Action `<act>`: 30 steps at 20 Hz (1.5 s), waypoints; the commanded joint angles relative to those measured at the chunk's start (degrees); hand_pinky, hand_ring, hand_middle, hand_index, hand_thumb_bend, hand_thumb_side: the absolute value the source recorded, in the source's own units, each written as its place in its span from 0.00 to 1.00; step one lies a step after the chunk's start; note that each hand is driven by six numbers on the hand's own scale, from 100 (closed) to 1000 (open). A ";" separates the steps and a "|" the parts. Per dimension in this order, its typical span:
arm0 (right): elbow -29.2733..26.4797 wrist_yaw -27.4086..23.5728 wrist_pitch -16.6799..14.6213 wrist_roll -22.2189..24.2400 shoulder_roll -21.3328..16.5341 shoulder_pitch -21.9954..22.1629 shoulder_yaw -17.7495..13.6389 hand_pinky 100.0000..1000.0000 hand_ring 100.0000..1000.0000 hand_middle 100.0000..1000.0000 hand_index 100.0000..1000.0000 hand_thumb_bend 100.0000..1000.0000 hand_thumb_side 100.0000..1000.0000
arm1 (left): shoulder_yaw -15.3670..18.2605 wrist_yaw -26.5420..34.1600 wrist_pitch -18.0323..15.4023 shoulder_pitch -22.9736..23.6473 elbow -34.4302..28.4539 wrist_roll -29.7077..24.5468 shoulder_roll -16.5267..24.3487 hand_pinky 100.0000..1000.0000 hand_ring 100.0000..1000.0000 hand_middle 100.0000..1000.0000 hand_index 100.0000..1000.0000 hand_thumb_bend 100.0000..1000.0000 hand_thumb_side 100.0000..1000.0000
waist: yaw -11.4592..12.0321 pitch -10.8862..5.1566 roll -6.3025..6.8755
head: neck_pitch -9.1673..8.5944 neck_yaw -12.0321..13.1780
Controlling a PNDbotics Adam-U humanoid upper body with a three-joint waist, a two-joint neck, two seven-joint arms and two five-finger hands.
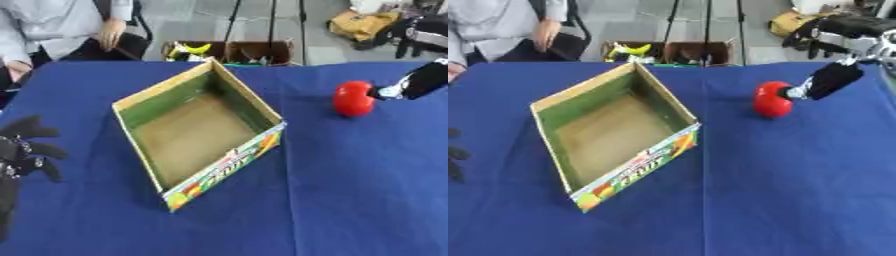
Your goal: Pick up objects on the table and place them in the box.
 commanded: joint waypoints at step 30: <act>23.34 19.77 -0.80 1.43 8.07 -10.16 -0.71 0.64 0.85 0.89 0.93 0.54 0.34 | -0.47 0.77 -0.24 -0.10 -0.76 -0.70 1.05 0.28 0.53 0.64 0.86 0.00 1.00 | 1.09 -0.41 -0.05 | -1.32 -1.89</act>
